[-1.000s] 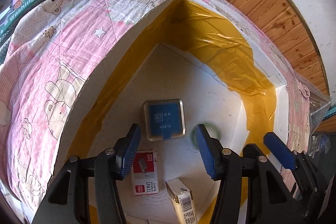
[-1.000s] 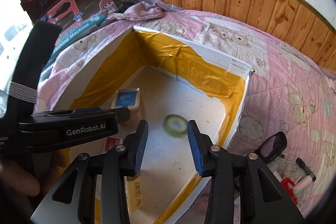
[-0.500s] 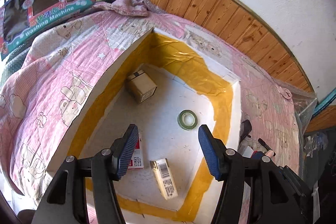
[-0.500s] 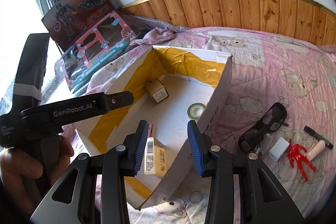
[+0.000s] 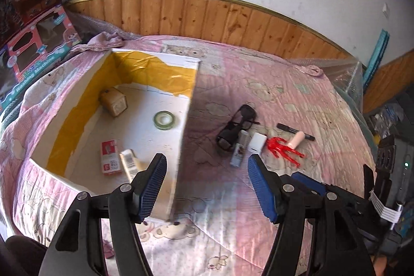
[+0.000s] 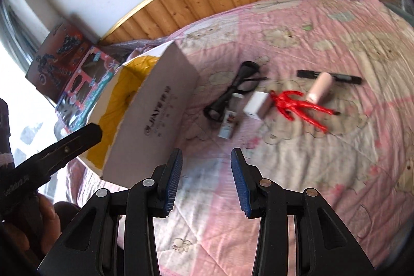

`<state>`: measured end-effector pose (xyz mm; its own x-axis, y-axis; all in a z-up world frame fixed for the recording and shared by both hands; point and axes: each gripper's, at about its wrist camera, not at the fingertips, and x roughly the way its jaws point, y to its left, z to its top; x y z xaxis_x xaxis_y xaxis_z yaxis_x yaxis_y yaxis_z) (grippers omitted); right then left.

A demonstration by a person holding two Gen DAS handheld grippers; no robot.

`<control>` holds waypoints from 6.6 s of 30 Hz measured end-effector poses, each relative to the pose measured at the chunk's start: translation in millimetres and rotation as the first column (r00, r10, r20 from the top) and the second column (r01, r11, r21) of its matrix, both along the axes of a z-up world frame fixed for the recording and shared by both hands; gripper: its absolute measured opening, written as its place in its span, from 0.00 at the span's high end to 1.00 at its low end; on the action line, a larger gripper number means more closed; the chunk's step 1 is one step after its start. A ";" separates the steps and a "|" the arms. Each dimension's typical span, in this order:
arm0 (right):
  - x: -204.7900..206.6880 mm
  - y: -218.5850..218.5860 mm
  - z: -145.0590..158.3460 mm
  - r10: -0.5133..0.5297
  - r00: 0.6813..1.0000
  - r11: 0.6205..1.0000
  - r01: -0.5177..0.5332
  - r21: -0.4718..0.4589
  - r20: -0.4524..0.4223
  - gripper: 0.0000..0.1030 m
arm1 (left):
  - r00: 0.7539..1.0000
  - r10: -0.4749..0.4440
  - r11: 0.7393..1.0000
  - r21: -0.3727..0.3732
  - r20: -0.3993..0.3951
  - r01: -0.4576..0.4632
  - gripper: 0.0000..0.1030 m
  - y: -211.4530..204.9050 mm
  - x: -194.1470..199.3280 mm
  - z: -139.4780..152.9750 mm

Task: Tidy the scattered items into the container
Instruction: 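Move both tools back toward the remaining items on the bed, then grasp the red figurine with the right tool, then grasp the clear tube bottle with the left tool while the right tool lifts the figurine, then carry the tube bottle and red figurine with both tools over the white box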

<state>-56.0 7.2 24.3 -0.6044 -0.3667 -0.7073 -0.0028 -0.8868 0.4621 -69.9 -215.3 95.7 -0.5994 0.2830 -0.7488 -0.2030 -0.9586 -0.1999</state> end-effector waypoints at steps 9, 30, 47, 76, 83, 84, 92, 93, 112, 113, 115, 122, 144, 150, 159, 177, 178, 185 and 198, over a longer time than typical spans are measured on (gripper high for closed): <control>-17.8 67.8 -15.5 -0.147 0.987 0.989 0.147 0.011 0.063 0.57 | 0.986 -0.137 0.990 -0.028 0.091 0.141 0.36 86.3 -31.9 -36.6; -94.3 76.9 -78.5 -0.023 0.975 0.999 0.016 0.032 0.223 0.90 | 0.976 -0.104 0.988 -0.095 0.193 0.124 0.51 99.7 -123.3 -141.4; -140.6 39.1 -92.8 0.108 0.977 0.962 -0.150 0.230 0.186 0.75 | 0.979 -0.105 0.991 -0.064 0.175 0.118 0.62 90.7 -125.2 -143.5; -78.4 46.7 -95.4 -0.001 0.975 0.993 -0.025 0.113 0.224 0.68 | 0.978 -0.074 0.994 -0.068 0.196 0.088 0.39 94.4 -95.4 -150.4; -74.6 36.3 -91.5 0.022 0.975 0.987 -0.056 0.149 0.223 0.86 | 0.975 -0.113 0.989 -0.068 0.191 0.128 0.81 97.0 -104.3 -151.9; -72.0 38.1 -89.4 0.024 0.972 0.990 -0.055 0.128 0.232 0.86 | 0.975 -0.103 0.992 -0.052 0.197 0.116 0.81 91.2 -100.0 -148.9; -61.8 35.8 -83.6 0.040 0.970 0.998 -0.053 0.045 0.239 0.86 | 0.968 -0.095 0.995 -0.013 0.233 0.100 0.81 65.1 -62.4 -139.6; -61.3 34.8 -83.2 0.038 0.970 0.998 -0.051 0.047 0.240 0.86 | 0.967 -0.089 0.995 -0.025 0.239 0.098 0.81 65.7 -60.0 -140.5; -1.1 34.5 -59.0 -0.016 0.975 0.994 -0.008 0.109 0.223 0.86 | 0.971 -0.115 0.987 -0.084 0.212 0.135 0.81 92.6 -9.3 -107.8; 1.4 34.7 -57.7 -0.020 0.975 0.994 -0.005 0.112 0.221 0.86 | 0.971 -0.115 0.987 -0.084 0.208 0.135 0.81 92.7 -6.5 -105.1; 6.1 35.5 -54.9 -0.028 0.976 0.993 0.002 0.117 0.218 0.86 | 0.972 -0.118 0.988 -0.078 0.202 0.136 0.81 91.1 -0.2 -98.9; 19.7 36.8 -46.2 -0.045 0.978 0.991 0.018 0.133 0.204 0.86 | 0.972 -0.135 0.987 -0.062 0.191 0.149 0.81 92.9 9.5 -90.9; 37.1 21.6 -15.5 -0.040 0.988 0.990 0.018 0.140 0.152 0.86 | 0.974 -0.161 0.986 -0.005 0.161 0.164 0.81 88.5 27.0 -69.3; 34.2 11.7 -3.2 -0.024 0.991 0.990 0.005 0.142 0.129 0.86 | 0.975 -0.158 0.987 0.020 0.156 0.157 0.81 82.0 25.2 -62.8; 30.1 -1.3 12.0 -0.006 0.995 0.988 -0.010 0.153 0.103 0.86 | 0.978 -0.145 0.989 0.056 0.147 0.138 0.81 71.2 19.8 -53.3; 19.0 -21.4 40.7 0.018 0.998 0.985 -0.028 0.169 0.055 0.86 | 0.988 -0.107 0.988 0.126 0.112 0.093 0.81 43.6 10.4 -27.8; 18.3 -23.1 42.2 0.021 0.998 0.985 -0.030 0.171 0.052 0.86 | 0.989 -0.103 0.987 0.130 0.109 0.089 0.81 41.3 9.5 -25.9; 12.5 -37.1 54.1 0.046 0.999 0.983 -0.050 0.178 0.029 0.86 | 0.994 -0.066 0.987 0.150 0.092 0.052 0.81 21.2 3.5 -16.4; -1.8 -67.4 74.4 0.102 0.995 0.976 -0.099 0.192 -0.005 0.86 | 0.997 -0.011 0.983 0.181 0.079 -0.004 0.81 -12.1 -5.0 -5.4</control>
